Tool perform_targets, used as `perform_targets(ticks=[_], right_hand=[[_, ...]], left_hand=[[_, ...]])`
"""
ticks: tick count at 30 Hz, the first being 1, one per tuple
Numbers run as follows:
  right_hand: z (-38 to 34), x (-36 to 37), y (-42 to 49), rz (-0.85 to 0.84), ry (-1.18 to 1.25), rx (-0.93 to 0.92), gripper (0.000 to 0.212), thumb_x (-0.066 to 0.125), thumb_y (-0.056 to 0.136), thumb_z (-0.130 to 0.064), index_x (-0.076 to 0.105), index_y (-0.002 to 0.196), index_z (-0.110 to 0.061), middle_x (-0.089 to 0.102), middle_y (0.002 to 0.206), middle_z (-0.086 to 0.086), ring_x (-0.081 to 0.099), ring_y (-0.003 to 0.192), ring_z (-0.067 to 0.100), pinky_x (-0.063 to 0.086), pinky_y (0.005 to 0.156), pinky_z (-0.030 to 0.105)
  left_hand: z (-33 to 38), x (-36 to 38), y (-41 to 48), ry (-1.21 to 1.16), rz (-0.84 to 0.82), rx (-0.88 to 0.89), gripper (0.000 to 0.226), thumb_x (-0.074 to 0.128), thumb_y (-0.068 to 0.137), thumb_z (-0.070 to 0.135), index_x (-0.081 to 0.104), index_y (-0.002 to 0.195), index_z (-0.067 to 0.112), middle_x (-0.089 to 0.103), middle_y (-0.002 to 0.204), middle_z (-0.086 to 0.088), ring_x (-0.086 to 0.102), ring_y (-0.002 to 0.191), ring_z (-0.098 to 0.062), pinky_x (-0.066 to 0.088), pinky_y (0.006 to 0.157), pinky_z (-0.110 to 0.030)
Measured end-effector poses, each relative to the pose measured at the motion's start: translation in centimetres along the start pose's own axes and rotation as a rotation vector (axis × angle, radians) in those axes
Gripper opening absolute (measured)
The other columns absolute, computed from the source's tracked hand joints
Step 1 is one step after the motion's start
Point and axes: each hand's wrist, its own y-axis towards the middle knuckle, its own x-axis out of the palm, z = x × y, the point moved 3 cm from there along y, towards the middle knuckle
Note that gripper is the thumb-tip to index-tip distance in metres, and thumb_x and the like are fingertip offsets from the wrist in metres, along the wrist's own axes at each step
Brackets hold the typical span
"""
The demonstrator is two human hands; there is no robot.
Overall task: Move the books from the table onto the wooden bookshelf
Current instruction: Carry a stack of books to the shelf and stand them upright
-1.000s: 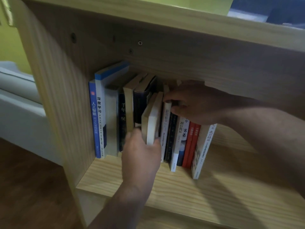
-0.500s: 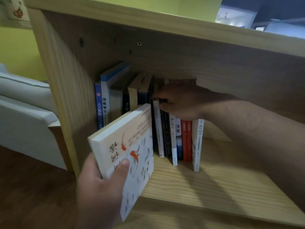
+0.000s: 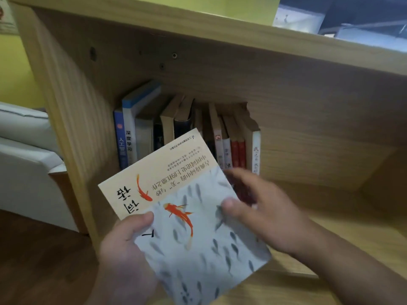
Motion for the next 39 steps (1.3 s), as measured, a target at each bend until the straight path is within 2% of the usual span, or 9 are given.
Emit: perform_targets(ticks=[4, 8, 14, 21, 24, 27, 30, 33, 39], right_hand=[[3.1, -1.3, -1.6, -0.165, 0.246, 0.225, 0.041, 0.082, 0.079, -0.034, 0.065, 0.116, -0.033, 0.078, 0.110, -0.012, 0.075, 0.099, 0.008, 0.061, 0.085, 0.032], [2.6, -6.0, -3.2, -0.096, -0.234, 0.062, 0.044, 0.082, 0.083, -0.030, 0.058, 0.096, -0.064, 0.067, 0.096, -0.040, 0.066, 0.087, -0.014, 0.051, 0.062, 0.013], [2.5, -9.8, -4.8, -0.117, -1.029, -0.192, 0.050, 0.080, 0.078, -0.046, 0.031, 0.081, -0.052, 0.044, 0.066, -0.024, 0.054, 0.065, 0.001, 0.033, 0.056, 0.025], [4.3, -11.2, -4.6, 0.075, -1.206, -0.383, 0.038, 0.094, 0.059, -0.035, 0.063, 0.080, -0.033, 0.063, 0.068, -0.013, 0.065, 0.071, 0.016, 0.040, 0.110, 0.052], [5.2, -12.3, -4.9, 0.359, -1.278, -0.357, 0.071, 0.088, 0.060, -0.045, 0.063, 0.122, -0.021, 0.063, 0.127, 0.012, 0.054, 0.118, 0.036, 0.016, 0.121, 0.063], [6.3, -11.9, -6.8, 0.635, -1.075, -0.267, 0.094, 0.078, 0.073, -0.050, 0.036, 0.148, -0.013, 0.020, 0.159, 0.018, 0.017, 0.152, 0.036, 0.008, 0.125, 0.058], [7.8, -11.1, -8.2, 0.864, -0.594, 0.066, 0.096, 0.069, 0.079, -0.059, 0.024, 0.154, -0.020, 0.017, 0.164, 0.001, 0.004, 0.152, -0.003, 0.014, 0.123, 0.034], [8.3, -8.9, -6.7, 0.700, -0.030, 0.352, 0.063, 0.063, 0.071, -0.080, 0.053, 0.117, -0.039, 0.061, 0.112, -0.046, 0.051, 0.108, -0.029, 0.048, 0.090, 0.005], [10.1, -6.9, -2.9, 0.705, 0.346, 0.533, 0.036, 0.077, 0.076, -0.025, 0.050, 0.096, -0.012, 0.064, 0.066, -0.001, 0.066, 0.044, 0.001, 0.051, 0.042, 0.019]], left_hand=[[-2.6, 2.0, 0.1, 0.002, -0.036, -0.036, 0.036, 0.051, 0.069, 0.019, 0.084, 0.084, 0.023, 0.079, 0.102, -0.008, 0.077, 0.089, -0.029, 0.057, 0.081, -0.054], [-2.6, 1.7, 1.0, 0.070, -0.017, -0.023, 0.051, 0.056, 0.079, 0.050, 0.073, 0.109, 0.013, 0.073, 0.115, -0.021, 0.075, 0.092, -0.030, 0.054, 0.078, -0.048], [-3.1, 7.1, -1.0, 1.516, -0.412, 0.530, 0.073, 0.062, 0.048, 0.077, 0.036, 0.116, 0.080, 0.043, 0.120, 0.051, 0.040, 0.112, 0.025, 0.038, 0.081, -0.008], [-8.2, 11.6, 0.2, 1.921, -0.533, 0.763, 0.022, 0.062, 0.085, 0.051, 0.054, 0.094, 0.034, 0.052, 0.071, 0.015, 0.053, 0.064, -0.006, 0.034, 0.049, -0.022], [-10.1, 10.7, 0.9, 1.820, -0.430, 0.762, 0.020, 0.066, 0.081, 0.047, 0.061, 0.094, 0.033, 0.063, 0.072, 0.013, 0.060, 0.062, -0.008, 0.049, 0.053, -0.030], [-12.2, 9.7, 1.2, 1.593, -0.349, 0.719, 0.033, 0.066, 0.076, 0.047, 0.058, 0.107, 0.040, 0.066, 0.072, 0.020, 0.062, 0.065, -0.002, 0.051, 0.053, -0.022], [-13.5, 9.0, 1.5, 1.460, -0.266, 0.687, 0.043, 0.063, 0.074, 0.052, 0.052, 0.114, 0.047, 0.056, 0.067, 0.032, 0.061, 0.068, 0.005, 0.041, 0.055, -0.004], [-14.6, 8.9, 1.6, 1.403, -0.237, 0.708, 0.044, 0.065, 0.074, 0.049, 0.057, 0.117, 0.042, 0.063, 0.074, 0.026, 0.063, 0.079, -0.001, 0.045, 0.059, -0.007], [-18.0, 9.1, 1.3, 1.347, -0.261, 0.562, 0.045, 0.077, 0.081, 0.038, 0.064, 0.123, 0.037, 0.071, 0.094, 0.016, 0.067, 0.084, -0.003, 0.057, 0.074, -0.029]])
